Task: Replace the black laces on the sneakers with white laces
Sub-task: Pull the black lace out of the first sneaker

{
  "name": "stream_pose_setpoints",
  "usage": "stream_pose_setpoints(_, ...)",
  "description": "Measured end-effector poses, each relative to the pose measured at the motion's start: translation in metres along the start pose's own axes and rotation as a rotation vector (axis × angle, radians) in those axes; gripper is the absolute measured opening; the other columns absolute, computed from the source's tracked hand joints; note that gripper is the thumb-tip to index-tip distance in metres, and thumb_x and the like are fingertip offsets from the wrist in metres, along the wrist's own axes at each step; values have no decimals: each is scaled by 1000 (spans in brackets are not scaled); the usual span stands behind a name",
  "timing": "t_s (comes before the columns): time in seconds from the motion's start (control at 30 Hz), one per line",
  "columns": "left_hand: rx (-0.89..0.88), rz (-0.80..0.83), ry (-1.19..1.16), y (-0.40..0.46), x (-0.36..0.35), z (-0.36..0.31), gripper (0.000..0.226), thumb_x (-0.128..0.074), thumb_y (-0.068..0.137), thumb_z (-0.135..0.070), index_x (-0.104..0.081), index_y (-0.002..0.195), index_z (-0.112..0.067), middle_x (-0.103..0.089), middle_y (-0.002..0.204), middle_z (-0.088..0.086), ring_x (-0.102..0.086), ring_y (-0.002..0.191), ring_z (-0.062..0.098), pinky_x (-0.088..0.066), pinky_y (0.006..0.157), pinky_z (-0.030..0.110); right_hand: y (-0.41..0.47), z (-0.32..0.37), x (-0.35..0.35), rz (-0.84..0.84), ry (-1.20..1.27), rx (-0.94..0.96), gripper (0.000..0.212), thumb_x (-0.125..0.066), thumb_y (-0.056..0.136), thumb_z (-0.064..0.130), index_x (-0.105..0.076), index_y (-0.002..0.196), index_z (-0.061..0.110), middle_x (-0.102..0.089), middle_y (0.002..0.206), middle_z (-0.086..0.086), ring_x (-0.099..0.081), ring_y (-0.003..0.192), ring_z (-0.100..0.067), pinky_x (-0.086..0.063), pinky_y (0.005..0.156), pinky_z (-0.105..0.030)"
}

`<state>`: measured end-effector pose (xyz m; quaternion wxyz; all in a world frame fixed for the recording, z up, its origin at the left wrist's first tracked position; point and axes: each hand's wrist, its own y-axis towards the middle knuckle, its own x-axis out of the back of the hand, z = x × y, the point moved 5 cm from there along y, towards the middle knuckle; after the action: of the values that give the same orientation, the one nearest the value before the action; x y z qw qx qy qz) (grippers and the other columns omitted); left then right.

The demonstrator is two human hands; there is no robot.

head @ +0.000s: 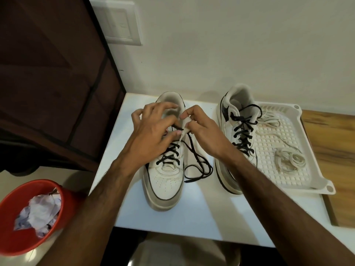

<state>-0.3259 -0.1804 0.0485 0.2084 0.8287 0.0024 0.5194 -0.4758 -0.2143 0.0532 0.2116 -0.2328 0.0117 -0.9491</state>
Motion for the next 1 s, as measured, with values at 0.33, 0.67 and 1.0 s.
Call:
stream_pose_setpoints(0.33,532,-520,-908,-5,31,36,8,-58,90,-21,-64,87,-17,-62,112,4,-59,106,2,-42,92,19,1,-3,-1,16,-37,-36,19,-43,100,18,-55,110,28,-64,100,-15,-58,95,-27,-48,93,-44)
stream_pose_setpoints(0.67,12,5,64,0,1,-2,19,-68,90,-33,-64,108,-30,-43,150,-11,-34,139,19,-19,103,44,1,-2,-3,-1,-22,-27,13,-44,102,21,-54,107,26,-66,98,-14,-60,95,-28,-49,90,-44)
stream_pose_setpoints(1.0,288,-387,-518,-1,37,26,15,-55,95,-24,-58,83,-32,-64,110,-13,-51,112,0,-39,102,43,0,-1,-2,8,-50,-28,18,-42,100,19,-55,111,27,-63,100,-18,-58,94,-29,-49,91,-44)
